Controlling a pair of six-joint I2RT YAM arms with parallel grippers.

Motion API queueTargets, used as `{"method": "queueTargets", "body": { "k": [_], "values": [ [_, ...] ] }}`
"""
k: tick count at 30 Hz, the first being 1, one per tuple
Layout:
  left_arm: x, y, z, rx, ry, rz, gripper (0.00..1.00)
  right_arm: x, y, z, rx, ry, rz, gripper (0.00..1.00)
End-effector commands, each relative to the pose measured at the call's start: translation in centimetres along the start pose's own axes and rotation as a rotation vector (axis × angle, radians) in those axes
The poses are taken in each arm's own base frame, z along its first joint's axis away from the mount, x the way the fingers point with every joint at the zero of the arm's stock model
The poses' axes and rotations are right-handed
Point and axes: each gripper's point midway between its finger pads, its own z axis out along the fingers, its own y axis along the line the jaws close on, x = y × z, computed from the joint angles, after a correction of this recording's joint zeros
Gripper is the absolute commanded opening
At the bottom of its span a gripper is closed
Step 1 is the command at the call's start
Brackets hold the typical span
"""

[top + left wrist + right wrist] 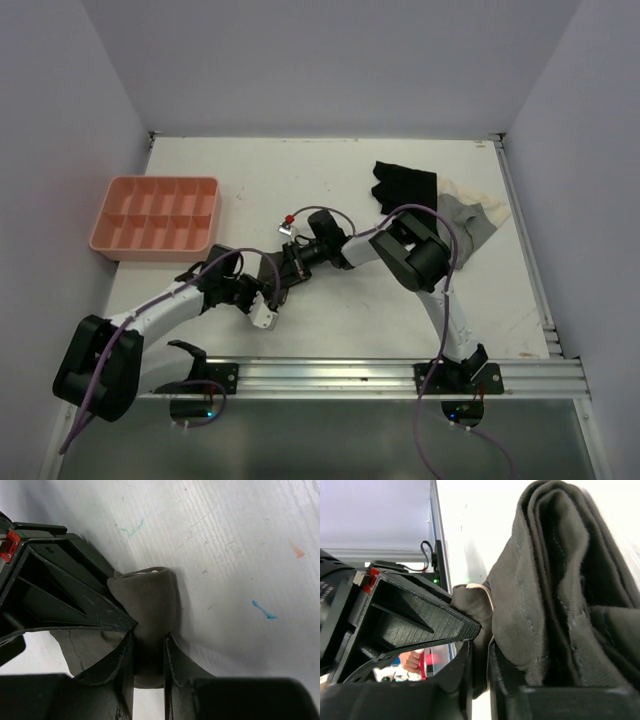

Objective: Roll the underwear

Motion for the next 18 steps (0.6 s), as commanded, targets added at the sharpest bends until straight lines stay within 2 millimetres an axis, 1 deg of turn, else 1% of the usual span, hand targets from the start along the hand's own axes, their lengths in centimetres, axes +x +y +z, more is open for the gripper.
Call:
{"method": "queueTargets", "body": {
  "k": [1,2,3,4,5,6,7,8,9,10,11,12,13,14,15,16,17,18],
  "values": [
    [0.7,-5.3,0.0,0.259,0.049,-0.157,0.09,4.7,-8.3,-0.6,0.238,-0.006,0.191,0.16],
    [0.6,-5.5,-0.1,0.287,0.047,-0.176,0.06,4.4,-8.0,-0.9,0.245,-0.021,0.182,0.19],
    [0.6,-5.5,-0.2,0.312,0.045,-0.192,0.04,3.8,-7.4,-1.3,0.249,-0.041,0.167,0.26],
    [0.4,-5.4,-0.3,0.342,0.044,-0.227,0.0,3.5,-7.4,-2.2,0.262,-0.068,0.173,0.36],
    [0.3,-5.5,-0.4,0.36,0.041,-0.242,0.0,2.0,-6.0,-3.1,0.265,-0.115,0.138,0.42],
    [0.1,-5.5,-0.4,0.372,0.031,-0.252,0.0,1.3,-5.4,-3.8,0.271,-0.143,0.123,0.43],
    [0.0,-4.9,-0.5,0.372,0.026,-0.26,0.0,0.7,-5.7,-5.3,0.295,-0.186,0.13,0.45],
    [-0.3,-5.5,-0.7,0.409,0.018,-0.286,0.0,-0.2,-5.0,-6.3,0.308,-0.227,0.115,0.5],
    [-0.5,-5.5,-0.7,0.422,0.01,-0.299,0.0,-1.4,-3.6,-7.5,0.324,-0.274,0.07,0.5],
    [-0.7,-5.2,-1.0,0.433,0.01,-0.323,0.0,-2.2,-3.3,-9.1,0.345,-0.314,0.058,0.5],
    [-0.7,-5.4,-0.9,0.455,0.009,-0.346,0.0,-2.8,-2.9,-10.2,0.368,-0.344,0.041,0.49],
    [-0.8,-5.4,-1.0,0.47,0.008,-0.365,0.0,-3.3,-1.9,-11.7,0.418,-0.374,-0.005,0.49],
    [-0.9,-4.9,-1.0,0.484,0.012,-0.408,0.0,-3.6,-1.6,-12.7,0.443,-0.387,-0.028,0.47],
    [-1.0,-4.8,-1.0,0.495,0.013,-0.433,0.0,-3.7,-1.2,-13.5,0.471,-0.398,-0.051,0.46],
    [-1.2,-4.5,-1.0,0.508,0.006,-0.464,0.0,-3.8,0.4,-14.7,0.503,-0.409,-0.132,0.46],
    [-1.3,-4.1,-0.9,0.542,0.004,-0.515,0.0,-3.3,0.8,-15.1,0.515,-0.406,-0.158,0.46],
    [-1.4,-3.9,-0.8,0.564,0.0,-0.554,0.0,-3.0,1.7,-15.5,0.513,-0.41,-0.193,0.46],
    [-1.6,-2.0,-0.6,0.554,-0.019,-0.573,0.0,-2.3,3.1,-16.1,0.514,-0.416,-0.262,0.46]
  ]
}}
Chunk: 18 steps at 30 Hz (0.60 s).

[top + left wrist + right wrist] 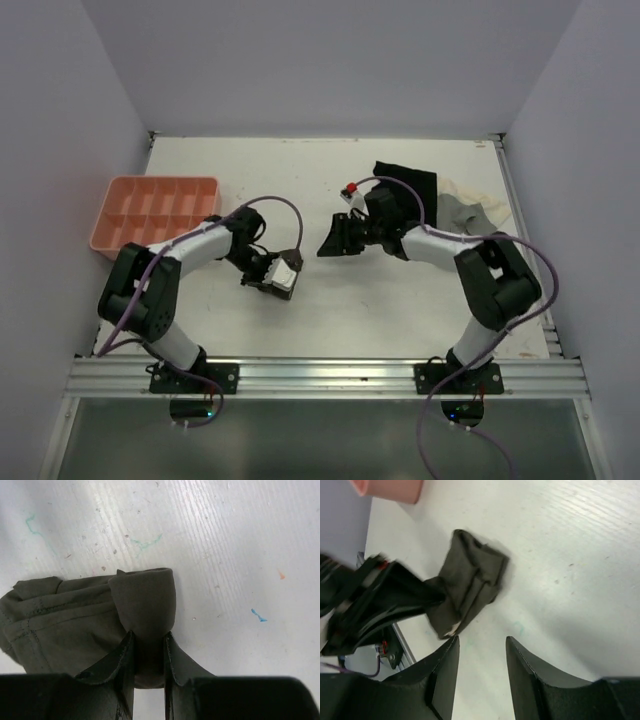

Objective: Roll the underwear

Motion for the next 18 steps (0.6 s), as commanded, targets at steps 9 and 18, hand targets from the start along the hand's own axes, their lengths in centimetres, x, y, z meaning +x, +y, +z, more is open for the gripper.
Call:
{"method": "queueTargets", "body": {
  "k": [9,18],
  "values": [
    [0.3,0.0,1.9,0.466,-0.144,-0.543,0.0,4.4,7.2,-6.0,0.074,-0.035,-0.671,0.5],
    [2.0,0.8,3.9,0.504,-0.124,-0.598,0.06,6.8,9.3,-0.9,0.132,-0.032,-1.092,0.62]
  ]
}}
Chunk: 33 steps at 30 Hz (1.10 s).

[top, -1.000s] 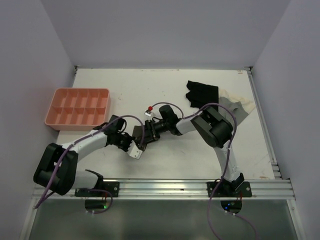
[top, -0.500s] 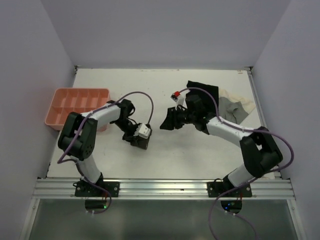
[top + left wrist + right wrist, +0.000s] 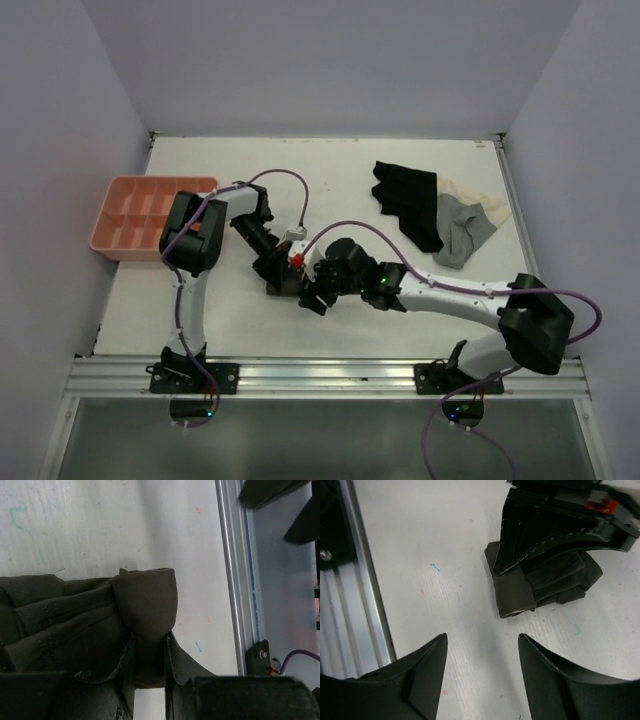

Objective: Roll the underwear

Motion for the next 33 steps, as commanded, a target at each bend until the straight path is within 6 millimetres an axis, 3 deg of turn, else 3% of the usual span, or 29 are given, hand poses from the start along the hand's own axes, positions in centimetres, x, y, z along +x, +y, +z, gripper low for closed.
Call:
{"method": "queueTargets", "body": {
  "k": [1,4,6,7,11,16,26,33],
  "values": [
    [3.5,3.0,1.2,-0.017,0.123,0.036,0.07,-0.2,-1.8,2.7,0.105,0.014,-0.222,0.63],
    [3.6,3.1,1.4,-0.013,0.122,0.035,0.1,0.7,-1.4,5.7,0.089,0.056,-0.301,0.64],
    [3.7,3.2,1.4,-0.012,0.124,0.035,0.11,0.0,-0.8,6.8,0.07,0.04,-0.335,0.65],
    [3.7,3.2,1.4,-0.013,0.124,0.038,0.11,0.9,-0.8,7.7,0.063,0.064,-0.341,0.65],
    [3.7,3.2,1.4,-0.01,0.124,0.043,0.13,1.0,-1.0,9.0,0.099,0.086,-0.391,0.65],
    [4.0,3.3,1.5,-0.004,0.129,0.044,0.13,0.7,-1.2,9.0,0.132,0.069,-0.42,0.63],
    [4.3,3.2,1.6,0.001,0.136,0.046,0.13,-1.9,-0.4,5.6,0.147,-0.002,-0.462,0.61],
    [4.1,3.3,1.6,-0.002,0.131,0.049,0.13,-1.5,0.2,8.1,0.088,0.004,-0.476,0.62]
  ]
}}
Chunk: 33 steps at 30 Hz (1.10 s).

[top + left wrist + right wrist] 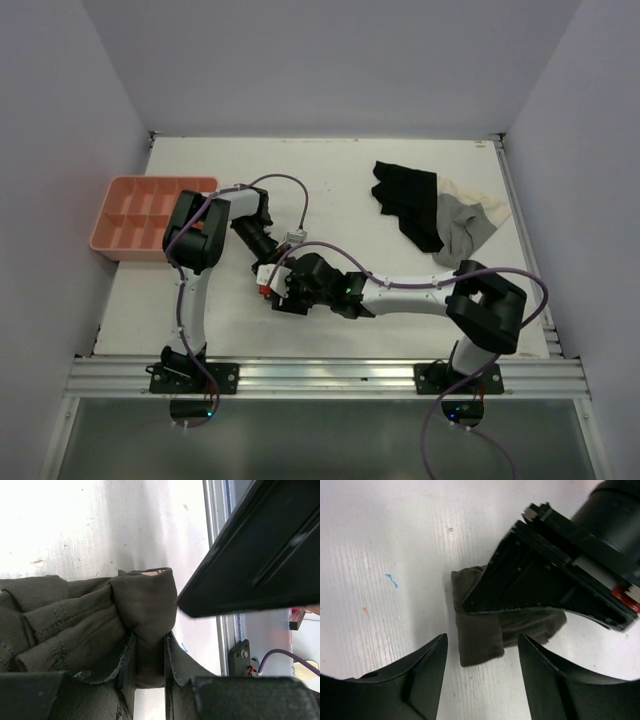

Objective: Roll the underwear

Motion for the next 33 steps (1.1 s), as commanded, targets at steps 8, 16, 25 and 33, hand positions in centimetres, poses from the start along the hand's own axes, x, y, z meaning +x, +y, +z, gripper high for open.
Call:
{"method": "queueTargets", "body": {
  "k": [8,16,25,33],
  "values": [
    [2.8,4.5,0.6,-0.082,0.132,0.15,0.16,0.5,1.9,4.5,-0.089,-0.004,-0.028,0.54],
    [0.8,4.3,-0.6,-0.121,0.059,0.194,0.2,3.0,4.1,4.3,-0.172,0.074,0.027,0.0],
    [-7.9,4.4,-11.6,-0.431,-0.13,0.339,0.41,4.1,6.0,3.0,-0.242,0.153,0.195,0.0],
    [-9.7,2.7,-22.9,-0.734,-0.332,0.415,0.46,5.6,5.7,3.3,-0.35,0.21,0.51,0.0]
  ]
}}
